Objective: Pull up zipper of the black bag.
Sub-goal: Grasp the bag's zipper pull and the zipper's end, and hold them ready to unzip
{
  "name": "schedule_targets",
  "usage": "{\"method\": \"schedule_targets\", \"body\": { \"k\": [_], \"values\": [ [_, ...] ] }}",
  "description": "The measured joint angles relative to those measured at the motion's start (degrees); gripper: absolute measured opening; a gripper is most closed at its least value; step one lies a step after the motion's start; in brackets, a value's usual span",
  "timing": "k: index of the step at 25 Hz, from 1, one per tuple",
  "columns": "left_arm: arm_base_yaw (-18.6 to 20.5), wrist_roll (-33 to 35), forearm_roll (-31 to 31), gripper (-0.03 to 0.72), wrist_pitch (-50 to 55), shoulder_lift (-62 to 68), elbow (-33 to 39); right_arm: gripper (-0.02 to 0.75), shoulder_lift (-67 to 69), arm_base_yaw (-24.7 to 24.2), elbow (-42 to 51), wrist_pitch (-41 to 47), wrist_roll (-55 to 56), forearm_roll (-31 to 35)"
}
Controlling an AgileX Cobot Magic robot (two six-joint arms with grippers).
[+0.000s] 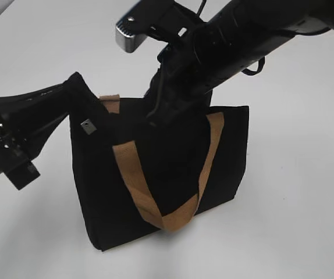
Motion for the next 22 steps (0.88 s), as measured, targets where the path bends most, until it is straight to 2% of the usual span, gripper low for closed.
{"method": "schedule_targets", "body": {
  "k": [2,6,10,15,18,22],
  "values": [
    [0.0,-0.1,-2.3,0.004,1.8,0.0,0.0,0.013,-0.9,0.0,0.0,1.2,1.6,-3.6],
    [0.0,-0.1,-10.8,0.004,6.7,0.0,0.0,0.013,-2.6,-1.1,0.0,4.0,8.1,-10.1],
    [-0.2,0.0,-15.0,0.004,11.9,0.1,-0.1,0.013,-4.2,-4.6,0.0,5.8,11.9,-10.9],
    [0.0,-0.1,-23.8,-0.001,13.5,0.0,-0.3,0.011,-7.2,-11.1,0.2,8.7,12.5,-13.4],
    [0.1,-0.1,-25.5,-0.001,14.3,0.0,-0.3,0.011,-8.2,-14.2,0.3,10.2,12.5,-14.4],
    [0.1,-0.1,-25.4,-0.001,14.5,0.0,-0.3,0.01,-8.4,-14.4,0.5,11.0,9.1,-13.4]
  ]
}}
